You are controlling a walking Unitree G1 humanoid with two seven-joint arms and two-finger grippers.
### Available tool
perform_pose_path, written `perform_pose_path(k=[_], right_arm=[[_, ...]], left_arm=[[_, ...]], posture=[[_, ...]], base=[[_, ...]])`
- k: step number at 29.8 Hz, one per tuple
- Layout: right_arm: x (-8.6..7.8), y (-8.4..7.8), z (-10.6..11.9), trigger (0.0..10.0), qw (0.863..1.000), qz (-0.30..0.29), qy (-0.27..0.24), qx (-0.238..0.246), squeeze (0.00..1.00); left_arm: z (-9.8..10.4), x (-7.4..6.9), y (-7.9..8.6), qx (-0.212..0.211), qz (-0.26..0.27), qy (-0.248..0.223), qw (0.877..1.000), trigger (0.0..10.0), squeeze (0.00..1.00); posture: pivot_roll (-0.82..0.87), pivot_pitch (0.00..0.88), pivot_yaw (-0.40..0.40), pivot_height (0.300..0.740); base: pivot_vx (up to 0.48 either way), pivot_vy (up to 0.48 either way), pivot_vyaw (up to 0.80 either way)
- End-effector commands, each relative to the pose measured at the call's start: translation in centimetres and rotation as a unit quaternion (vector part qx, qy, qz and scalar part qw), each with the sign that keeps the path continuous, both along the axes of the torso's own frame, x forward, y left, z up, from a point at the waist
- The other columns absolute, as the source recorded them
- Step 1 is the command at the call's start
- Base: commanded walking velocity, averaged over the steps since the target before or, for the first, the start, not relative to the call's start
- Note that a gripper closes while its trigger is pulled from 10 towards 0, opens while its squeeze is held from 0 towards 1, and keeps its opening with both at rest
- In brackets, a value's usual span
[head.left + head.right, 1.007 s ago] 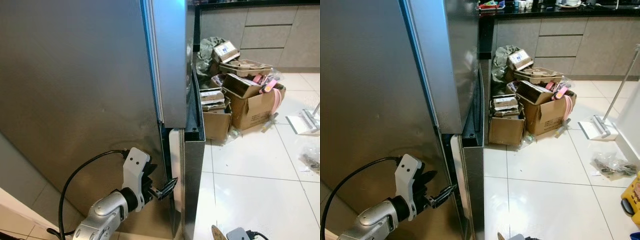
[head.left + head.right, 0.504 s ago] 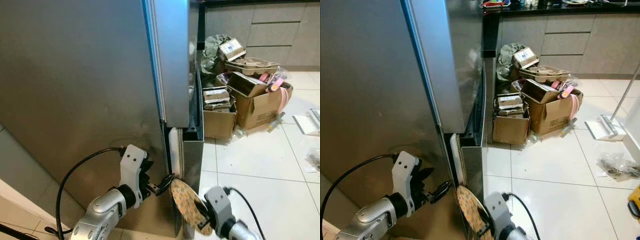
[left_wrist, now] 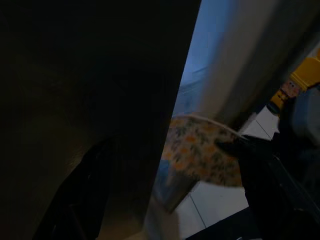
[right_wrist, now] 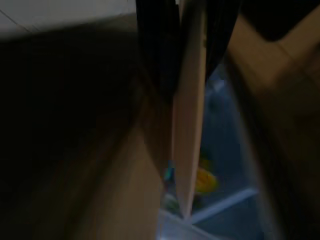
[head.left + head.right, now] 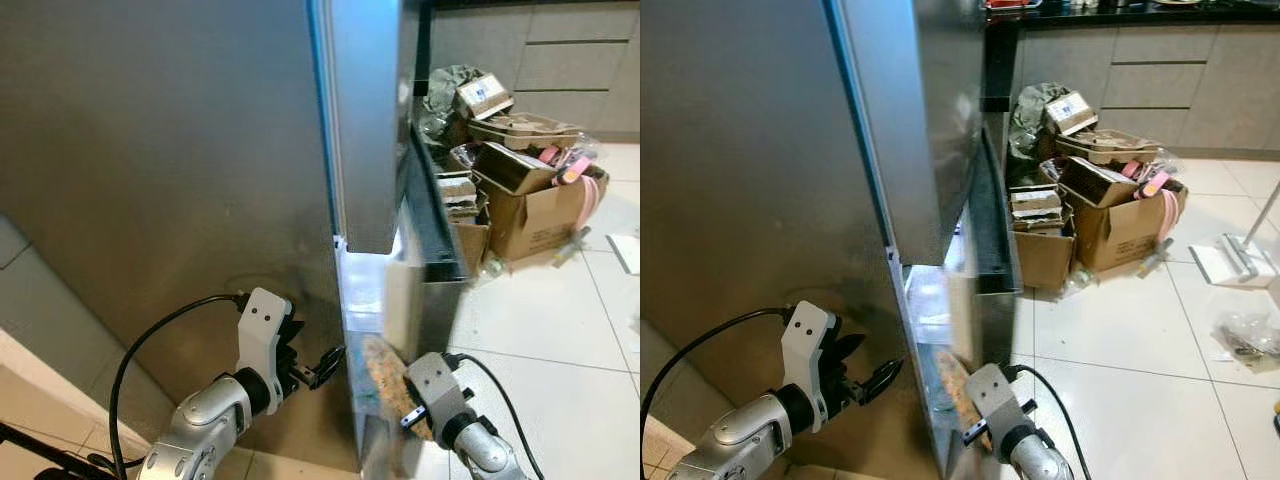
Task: Restocking fridge
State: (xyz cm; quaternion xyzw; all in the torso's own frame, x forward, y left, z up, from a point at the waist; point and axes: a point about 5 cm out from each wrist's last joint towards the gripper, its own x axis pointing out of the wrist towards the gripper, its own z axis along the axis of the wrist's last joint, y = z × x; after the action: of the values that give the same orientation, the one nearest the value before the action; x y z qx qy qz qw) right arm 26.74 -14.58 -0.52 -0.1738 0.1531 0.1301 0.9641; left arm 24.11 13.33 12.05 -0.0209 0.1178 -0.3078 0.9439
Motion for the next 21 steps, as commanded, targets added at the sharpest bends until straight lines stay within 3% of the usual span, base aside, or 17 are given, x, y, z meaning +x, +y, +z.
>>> perform_pose_path(k=[1, 4, 9, 10, 11, 12, 14, 15, 16, 17, 19, 21], right_arm=[[0.9, -3.8, 1.0, 10.0, 0.991, -0.128, -0.03, -0.019, 0.0], [0.6, -4.9, 0.7, 10.0, 0.987, -0.156, -0.023, -0.029, 0.0], [-1.6, -10.7, -0.4, 10.0, 0.967, -0.242, 0.018, -0.076, 0.0], [-1.6, -10.7, -0.4, 10.0, 0.967, -0.242, 0.018, -0.076, 0.0], [-2.4, -13.0, -0.2, 10.0, 0.958, -0.269, 0.026, -0.095, 0.0], [-2.4, -13.0, -0.2, 10.0, 0.958, -0.269, 0.026, -0.095, 0.0], [-4.0, -17.8, 0.8, 10.0, 0.932, -0.332, 0.034, -0.143, 0.0], [-4.0, -17.8, 0.8, 10.0, 0.932, -0.332, 0.034, -0.143, 0.0], [-4.8, -20.4, 1.8, 10.0, 0.912, -0.379, 0.032, -0.152, 0.0], [-4.8, -20.4, 1.8, 10.0, 0.912, -0.379, 0.032, -0.152, 0.0], [-4.8, -22.6, 3.6, 10.0, 0.903, -0.4, 0.006, -0.156, 0.0], [-3.7, -21.5, 3.8, 10.0, 0.917, -0.368, -0.006, -0.152, 0.0]], left_arm=[[-0.1, -0.1, 0.0, 0.001, 0.0, 0.005, 1.0, 10.0, 0.0], [-0.1, -0.2, 0.0, 0.002, -0.002, 0.007, 1.0, 10.0, 0.0], [-0.3, -0.4, 0.1, 0.005, -0.005, 0.011, 1.0, 10.0, 0.0], [-0.3, -0.4, 0.1, 0.005, -0.005, 0.011, 1.0, 10.0, 0.0], [-0.3, -0.3, 0.2, 0.005, -0.004, 0.011, 1.0, 10.0, 0.0], [-0.3, -0.3, 0.2, 0.005, -0.004, 0.011, 1.0, 10.0, 0.0], [-0.3, -0.3, 0.2, 0.005, -0.002, 0.012, 1.0, 10.0, 0.0], [-0.3, -0.3, 0.2, 0.005, -0.002, 0.012, 1.0, 10.0, 0.0], [-0.3, -0.3, 0.2, 0.004, -0.002, 0.012, 1.0, 10.0, 0.0], [-0.3, -0.3, 0.2, 0.004, -0.002, 0.012, 1.0, 10.0, 0.0], [-0.4, -0.4, 0.1, 0.004, -0.003, 0.013, 1.0, 10.0, 0.0], [-0.5, -0.3, 0.0, 0.004, -0.005, 0.014, 1.0, 10.0, 0.0]], posture=[[-0.07, 0.047, 0.065, 0.737], [-0.07, 0.047, 0.065, 0.737], [-0.07, 0.051, 0.062, 0.737], [-0.07, 0.051, 0.062, 0.737], [-0.08, 0.051, 0.061, 0.737], [-0.08, 0.051, 0.061, 0.737], [-0.08, 0.052, 0.061, 0.737], [-0.08, 0.052, 0.061, 0.737], [-0.08, 0.05, 0.062, 0.737], [-0.08, 0.05, 0.062, 0.737], [-0.08, 0.052, 0.064, 0.737], [-0.09, 0.051, 0.065, 0.737]], base=[[0.0, 0.0, 0.0], [0.0, 0.0, 0.0], [0.0, 0.0, 0.0], [0.0, 0.0, 0.0], [0.0, 0.0, 0.0], [0.0, 0.0, 0.0], [0.0, 0.0, 0.0], [0.0, 0.0, 0.0], [0.0, 0.0, 0.0], [0.0, 0.0, 0.0], [0.0, 0.0, 0.0], [0.0, 0.0, 0.0]])
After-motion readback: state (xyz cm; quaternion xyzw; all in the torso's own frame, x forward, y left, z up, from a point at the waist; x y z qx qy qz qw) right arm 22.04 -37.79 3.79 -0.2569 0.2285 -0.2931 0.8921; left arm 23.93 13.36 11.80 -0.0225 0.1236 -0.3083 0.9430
